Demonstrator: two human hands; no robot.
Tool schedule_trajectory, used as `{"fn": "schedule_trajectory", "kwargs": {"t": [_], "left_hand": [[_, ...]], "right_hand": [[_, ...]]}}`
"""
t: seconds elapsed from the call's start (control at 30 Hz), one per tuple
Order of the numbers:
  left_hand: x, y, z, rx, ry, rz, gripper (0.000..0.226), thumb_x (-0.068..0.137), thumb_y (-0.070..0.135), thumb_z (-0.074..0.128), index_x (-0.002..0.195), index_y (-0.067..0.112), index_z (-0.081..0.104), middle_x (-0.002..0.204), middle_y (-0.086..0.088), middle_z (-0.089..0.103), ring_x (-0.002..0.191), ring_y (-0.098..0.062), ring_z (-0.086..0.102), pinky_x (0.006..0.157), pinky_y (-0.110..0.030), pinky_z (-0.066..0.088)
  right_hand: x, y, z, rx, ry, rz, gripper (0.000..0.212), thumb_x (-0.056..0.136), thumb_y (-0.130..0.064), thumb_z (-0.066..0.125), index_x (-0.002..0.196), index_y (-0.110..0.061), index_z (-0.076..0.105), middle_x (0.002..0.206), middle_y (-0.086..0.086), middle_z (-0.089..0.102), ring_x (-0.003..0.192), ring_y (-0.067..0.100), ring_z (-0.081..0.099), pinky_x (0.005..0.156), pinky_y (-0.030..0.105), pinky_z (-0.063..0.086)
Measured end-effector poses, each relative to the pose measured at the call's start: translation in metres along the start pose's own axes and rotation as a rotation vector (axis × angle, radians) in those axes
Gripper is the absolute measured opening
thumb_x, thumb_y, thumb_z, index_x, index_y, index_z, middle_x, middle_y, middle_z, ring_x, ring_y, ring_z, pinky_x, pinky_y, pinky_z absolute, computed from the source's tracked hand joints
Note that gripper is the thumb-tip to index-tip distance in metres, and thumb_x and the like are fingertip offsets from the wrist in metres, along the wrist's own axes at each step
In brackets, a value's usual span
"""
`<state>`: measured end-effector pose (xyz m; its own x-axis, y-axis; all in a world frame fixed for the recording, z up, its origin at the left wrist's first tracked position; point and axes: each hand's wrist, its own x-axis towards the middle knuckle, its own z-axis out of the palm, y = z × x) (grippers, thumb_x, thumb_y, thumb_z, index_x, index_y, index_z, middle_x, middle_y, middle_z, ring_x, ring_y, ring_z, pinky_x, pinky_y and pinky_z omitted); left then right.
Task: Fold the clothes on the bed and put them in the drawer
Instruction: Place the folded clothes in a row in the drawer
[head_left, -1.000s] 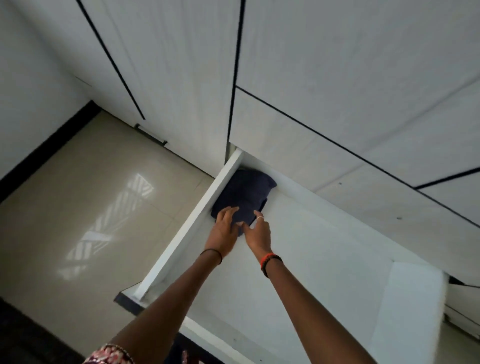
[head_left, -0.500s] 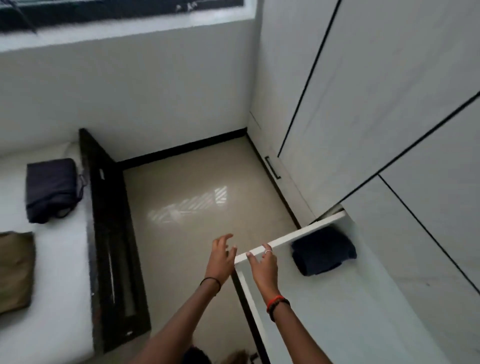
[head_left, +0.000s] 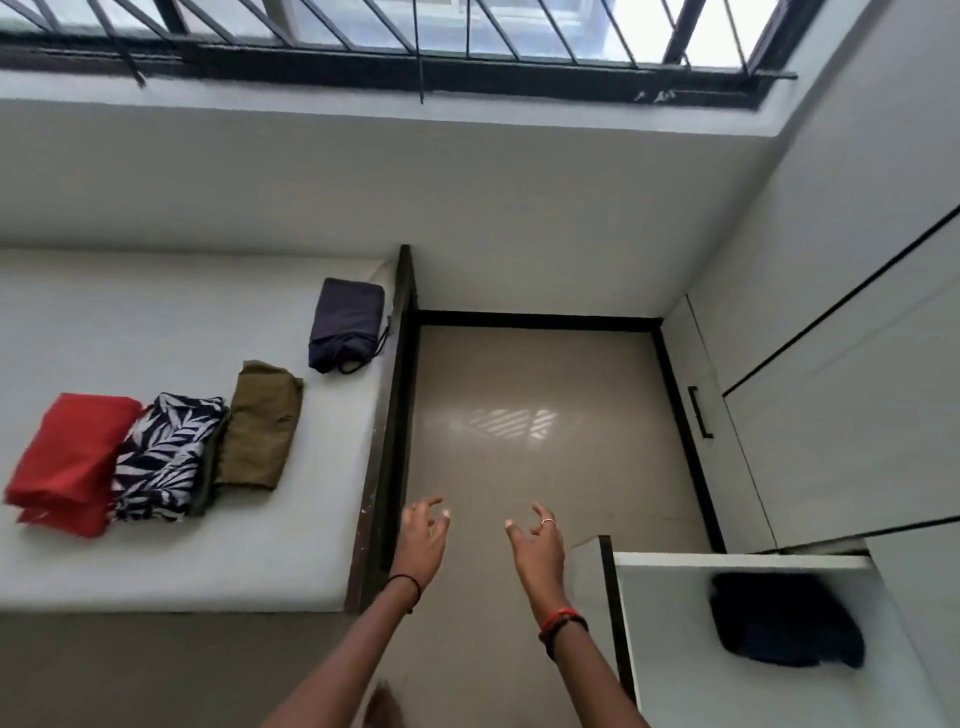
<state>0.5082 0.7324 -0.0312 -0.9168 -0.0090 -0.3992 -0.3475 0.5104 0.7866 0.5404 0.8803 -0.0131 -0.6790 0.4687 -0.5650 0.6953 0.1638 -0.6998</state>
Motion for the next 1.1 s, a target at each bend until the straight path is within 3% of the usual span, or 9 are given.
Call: {"fn": "schedule_trajectory", "kwargs": {"t": [0.13,0.27,0.33,0.53,0.63,0.8,0.87,0.93,1.1], "left_hand": [[0.005,-0.015,-0.059,-0.003,0.062,-0.03,0.029,0.095,0.013,0.05,0.123,0.005,0.054,0.124,-0.016,0.047,0.097,-0.017,0.052,0.089,-0.017,0.036],[0.011,-0.021,-0.116,-0.04,0.105,-0.061,0.029,0.096,0.015,0.049,0.123,0.006,0.054,0.121,-0.018,0.047,0.11,-0.028,0.055,0.098,-0.031,0.042],[0.017,-0.028,-0.14,-0.048,0.143,-0.08,0.029,0.096,0.015,0.049,0.122,0.005,0.055,0.122,-0.019,0.047,0.108,-0.029,0.056,0.094,-0.026,0.043],[0.046,-0.051,-0.189,-0.105,0.229,-0.174,0.028,0.096,0.015,0.05,0.121,0.005,0.056,0.127,-0.021,0.048,0.108,-0.03,0.057,0.092,-0.028,0.041],[0.067,-0.062,-0.205,-0.097,0.263,-0.224,0.029,0.096,0.016,0.049,0.122,0.004,0.055,0.127,-0.021,0.047,0.11,-0.031,0.055,0.093,-0.029,0.04],[0.105,-0.079,-0.226,-0.09,0.308,-0.289,0.028,0.094,0.01,0.052,0.119,-0.001,0.056,0.121,-0.027,0.051,0.105,-0.035,0.055,0.092,-0.031,0.04],[0.121,-0.086,-0.234,-0.096,0.315,-0.322,0.028,0.094,0.009,0.052,0.119,-0.002,0.056,0.12,-0.026,0.051,0.106,-0.035,0.055,0.094,-0.033,0.04],[0.136,-0.093,-0.24,-0.106,0.321,-0.36,0.027,0.094,0.009,0.052,0.119,-0.002,0.056,0.12,-0.025,0.051,0.105,-0.034,0.055,0.094,-0.033,0.04],[0.17,-0.115,-0.252,-0.057,0.348,-0.423,0.028,0.093,0.011,0.053,0.119,0.0,0.058,0.125,-0.026,0.046,0.106,-0.036,0.054,0.095,-0.031,0.038]], "right_hand": [[-0.021,-0.023,0.047,-0.039,-0.05,-0.02,0.053,0.087,-0.022,0.064,0.136,-0.012,0.045,0.113,0.014,0.055,0.103,0.027,0.055,0.092,0.031,0.043],[-0.035,-0.044,0.093,-0.064,-0.099,-0.023,0.054,0.087,-0.022,0.065,0.135,-0.01,0.046,0.102,0.011,0.056,0.098,0.026,0.057,0.091,0.034,0.046],[-0.04,-0.058,0.114,-0.074,-0.137,-0.052,0.055,0.088,-0.022,0.064,0.137,-0.009,0.044,0.096,0.007,0.052,0.095,0.024,0.056,0.092,0.036,0.046],[-0.033,-0.101,0.167,-0.093,-0.242,-0.094,0.053,0.09,-0.019,0.062,0.138,-0.008,0.042,0.101,0.008,0.056,0.095,0.02,0.054,0.085,0.024,0.04],[-0.02,-0.115,0.196,-0.105,-0.295,-0.097,0.053,0.091,-0.019,0.061,0.138,-0.008,0.041,0.115,0.014,0.06,0.103,0.024,0.057,0.09,0.027,0.042],[0.008,-0.131,0.241,-0.129,-0.355,-0.068,0.048,0.088,-0.02,0.064,0.132,-0.009,0.046,0.096,0.011,0.062,0.089,0.022,0.059,0.086,0.035,0.048],[0.021,-0.136,0.256,-0.137,-0.37,-0.042,0.049,0.087,-0.021,0.065,0.131,-0.008,0.046,0.099,0.012,0.062,0.091,0.024,0.06,0.088,0.038,0.05],[0.031,-0.14,0.27,-0.152,-0.395,-0.03,0.049,0.087,-0.022,0.065,0.131,-0.008,0.045,0.105,0.014,0.062,0.095,0.025,0.06,0.09,0.036,0.048],[0.056,-0.149,0.302,-0.208,-0.44,-0.028,0.048,0.089,-0.022,0.064,0.13,-0.008,0.044,0.095,0.007,0.053,0.086,0.017,0.052,0.082,0.027,0.042]]}}
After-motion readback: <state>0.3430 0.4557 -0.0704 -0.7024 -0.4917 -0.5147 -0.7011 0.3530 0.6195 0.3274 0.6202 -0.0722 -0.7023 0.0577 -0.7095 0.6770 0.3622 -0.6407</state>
